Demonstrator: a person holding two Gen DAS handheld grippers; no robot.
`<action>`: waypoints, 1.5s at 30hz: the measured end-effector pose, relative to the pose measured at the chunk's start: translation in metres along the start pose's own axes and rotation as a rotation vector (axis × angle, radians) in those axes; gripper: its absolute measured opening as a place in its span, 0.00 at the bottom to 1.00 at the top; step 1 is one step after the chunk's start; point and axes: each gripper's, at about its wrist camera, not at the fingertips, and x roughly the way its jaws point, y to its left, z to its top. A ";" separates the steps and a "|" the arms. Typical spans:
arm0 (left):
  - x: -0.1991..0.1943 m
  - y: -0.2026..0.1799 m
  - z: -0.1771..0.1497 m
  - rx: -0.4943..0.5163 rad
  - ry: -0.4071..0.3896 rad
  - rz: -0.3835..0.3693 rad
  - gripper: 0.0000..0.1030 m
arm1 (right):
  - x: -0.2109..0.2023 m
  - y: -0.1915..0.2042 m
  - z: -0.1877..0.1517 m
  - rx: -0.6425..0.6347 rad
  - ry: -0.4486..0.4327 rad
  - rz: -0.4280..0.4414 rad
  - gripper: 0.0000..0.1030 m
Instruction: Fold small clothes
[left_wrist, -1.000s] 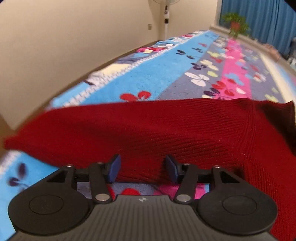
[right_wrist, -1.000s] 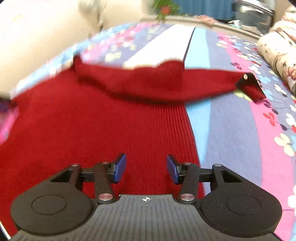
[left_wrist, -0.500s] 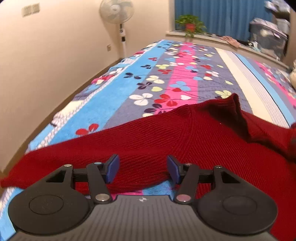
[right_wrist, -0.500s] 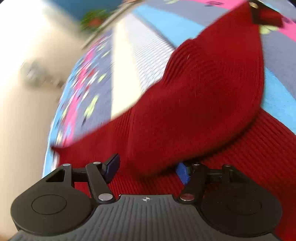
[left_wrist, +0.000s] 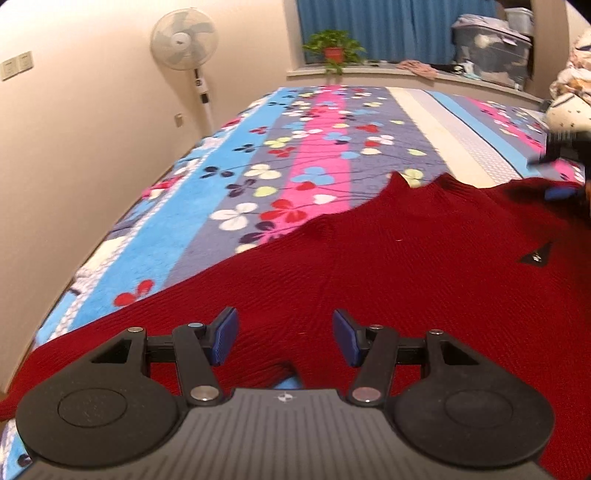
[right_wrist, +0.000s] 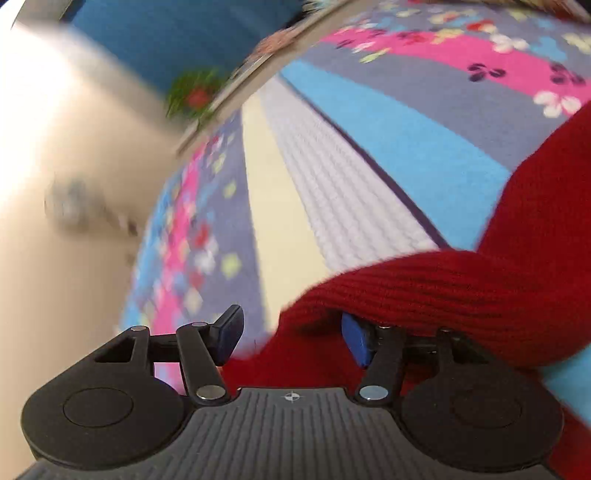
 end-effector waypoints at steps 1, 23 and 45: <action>0.003 -0.004 -0.001 0.010 0.005 -0.018 0.60 | 0.002 -0.007 -0.009 -0.026 0.003 -0.013 0.59; 0.042 -0.057 -0.036 0.276 0.145 -0.015 0.69 | -0.093 -0.244 0.078 0.122 -0.139 -0.068 0.66; 0.044 -0.054 -0.039 0.284 0.122 -0.033 0.72 | -0.106 -0.202 0.165 0.028 -0.479 -0.434 0.37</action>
